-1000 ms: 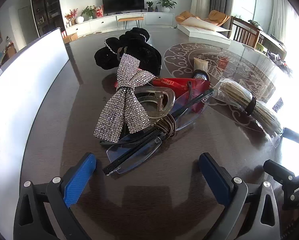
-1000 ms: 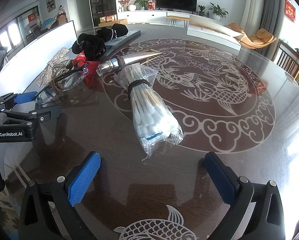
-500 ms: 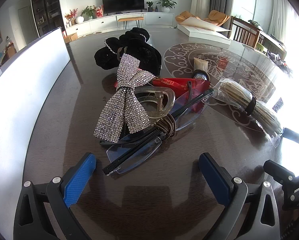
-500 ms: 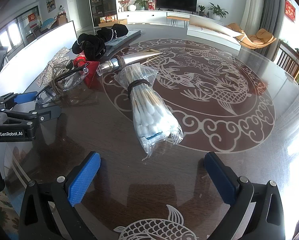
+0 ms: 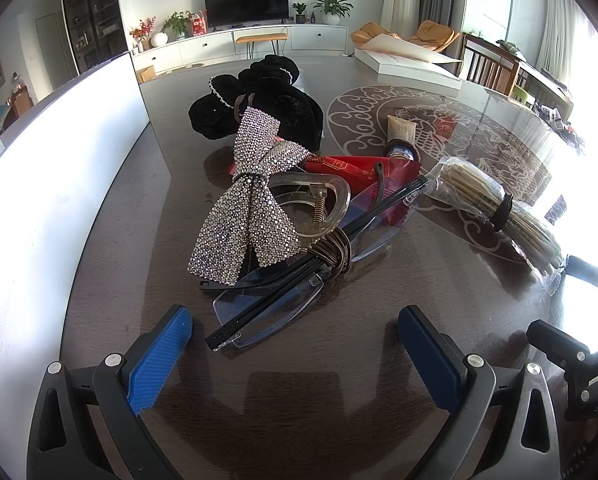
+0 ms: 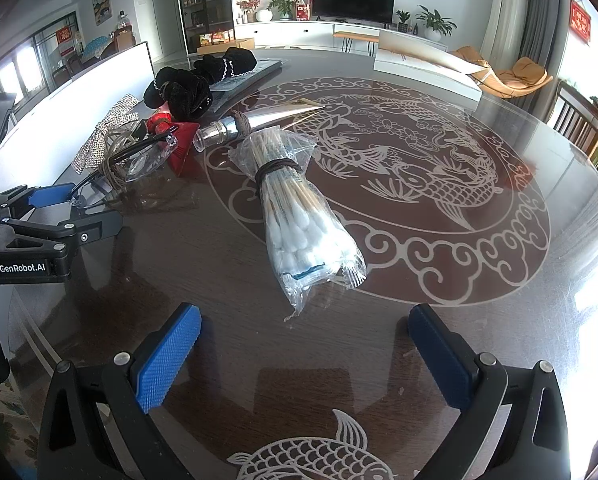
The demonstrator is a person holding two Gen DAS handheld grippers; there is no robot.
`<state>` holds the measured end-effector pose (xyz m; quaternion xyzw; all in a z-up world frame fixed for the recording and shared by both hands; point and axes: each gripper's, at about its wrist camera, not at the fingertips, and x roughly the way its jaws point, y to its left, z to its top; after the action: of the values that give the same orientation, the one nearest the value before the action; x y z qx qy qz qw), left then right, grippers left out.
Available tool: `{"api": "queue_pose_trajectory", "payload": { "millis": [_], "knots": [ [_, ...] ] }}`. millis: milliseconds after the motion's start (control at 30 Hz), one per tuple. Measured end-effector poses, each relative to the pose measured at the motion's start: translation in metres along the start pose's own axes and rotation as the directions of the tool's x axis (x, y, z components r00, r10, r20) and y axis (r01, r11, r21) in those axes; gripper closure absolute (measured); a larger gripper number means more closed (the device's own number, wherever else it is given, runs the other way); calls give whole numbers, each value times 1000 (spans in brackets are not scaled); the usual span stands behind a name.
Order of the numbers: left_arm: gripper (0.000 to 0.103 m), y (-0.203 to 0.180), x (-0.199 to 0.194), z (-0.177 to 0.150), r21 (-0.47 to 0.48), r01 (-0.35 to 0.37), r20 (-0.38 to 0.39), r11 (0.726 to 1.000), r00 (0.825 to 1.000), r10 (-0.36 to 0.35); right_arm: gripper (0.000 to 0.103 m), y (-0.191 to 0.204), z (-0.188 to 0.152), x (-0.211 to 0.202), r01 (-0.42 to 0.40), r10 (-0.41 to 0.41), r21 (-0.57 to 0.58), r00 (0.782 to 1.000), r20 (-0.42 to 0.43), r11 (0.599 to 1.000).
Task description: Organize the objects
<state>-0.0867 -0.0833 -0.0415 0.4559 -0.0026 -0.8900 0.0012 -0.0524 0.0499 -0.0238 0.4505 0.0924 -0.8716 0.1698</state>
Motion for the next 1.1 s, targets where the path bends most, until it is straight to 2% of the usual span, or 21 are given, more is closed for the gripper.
{"api": "queue_pose_trajectory", "payload": {
  "millis": [533,633,700,800,867,933,1033,1100],
  "knots": [
    [0,0,-1,-2,-5,1,-2,1000,1000,-1,0,0,0,0,-1,1,0,1000,0,1000],
    [0,2,-13,-18,3,7,-23,1000,1000,-7,0,0,-1,-1,-9,9,-3,1000,-2,1000],
    [0,6,-23,-32,6,9,-32,1000,999,-9,0,-2,-1,-3,-45,45,-12,999,-7,999],
    [0,12,-35,-49,22,20,-38,1000,999,-19,0,-9,2,-6,-98,98,-2,993,-67,995],
    [0,15,-39,-54,35,29,-52,999,998,-27,0,-13,12,-10,-129,130,23,989,-64,991],
    [0,17,-39,-50,28,51,-61,998,997,-50,0,-11,29,-9,-102,102,-5,993,-58,995],
    [0,17,-43,-28,23,88,-17,996,996,-87,0,-6,61,3,-86,82,-44,994,-71,995],
    [0,16,-47,-6,36,91,39,995,995,-93,3,0,77,21,-99,90,-71,988,-121,992]
  ]
}}
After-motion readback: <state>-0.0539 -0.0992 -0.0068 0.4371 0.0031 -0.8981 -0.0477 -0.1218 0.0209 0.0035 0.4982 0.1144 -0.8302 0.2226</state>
